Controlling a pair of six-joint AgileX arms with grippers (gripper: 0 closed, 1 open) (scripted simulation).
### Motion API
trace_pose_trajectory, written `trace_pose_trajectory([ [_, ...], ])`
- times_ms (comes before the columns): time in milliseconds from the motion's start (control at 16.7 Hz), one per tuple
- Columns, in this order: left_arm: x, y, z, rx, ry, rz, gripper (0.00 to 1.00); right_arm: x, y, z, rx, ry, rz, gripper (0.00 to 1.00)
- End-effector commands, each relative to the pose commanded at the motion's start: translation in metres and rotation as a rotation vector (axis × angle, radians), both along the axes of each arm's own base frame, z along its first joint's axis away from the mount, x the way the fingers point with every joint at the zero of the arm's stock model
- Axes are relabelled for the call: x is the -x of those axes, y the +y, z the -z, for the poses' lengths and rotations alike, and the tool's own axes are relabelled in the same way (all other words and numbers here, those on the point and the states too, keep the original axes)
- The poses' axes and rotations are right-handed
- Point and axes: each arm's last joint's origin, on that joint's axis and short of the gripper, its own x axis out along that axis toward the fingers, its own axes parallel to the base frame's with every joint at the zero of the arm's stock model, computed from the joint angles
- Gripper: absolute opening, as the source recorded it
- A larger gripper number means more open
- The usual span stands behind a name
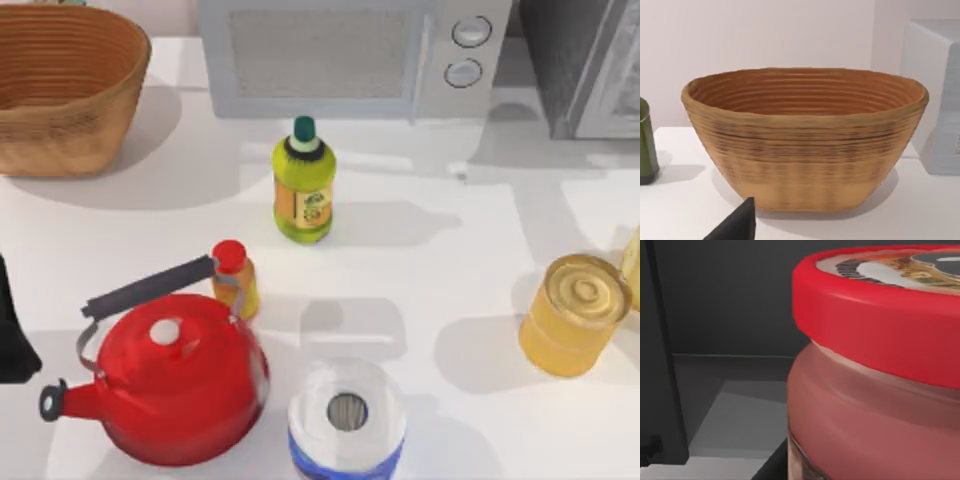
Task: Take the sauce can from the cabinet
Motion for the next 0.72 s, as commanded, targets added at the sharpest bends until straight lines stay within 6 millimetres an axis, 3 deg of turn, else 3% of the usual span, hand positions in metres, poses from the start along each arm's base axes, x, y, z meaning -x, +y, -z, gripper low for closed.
trace_pose_trajectory([
  [180, 0.000, 0.000, 0.000, 0.000, 0.000, 0.000, 1.00, 0.010, -0.018, 0.034, -0.001, 0.019, -0.049, 0.00],
  [300, 0.000, 0.000, 0.000, 0.000, 0.000, 0.000, 1.00, 0.017, -0.031, 0.070, 0.001, 0.041, -0.075, 0.00],
  [720, 0.000, 0.000, 0.000, 0.000, 0.000, 0.000, 1.00, 0.042, -0.067, 0.247, 0.000, 0.104, -0.078, 0.00],
])
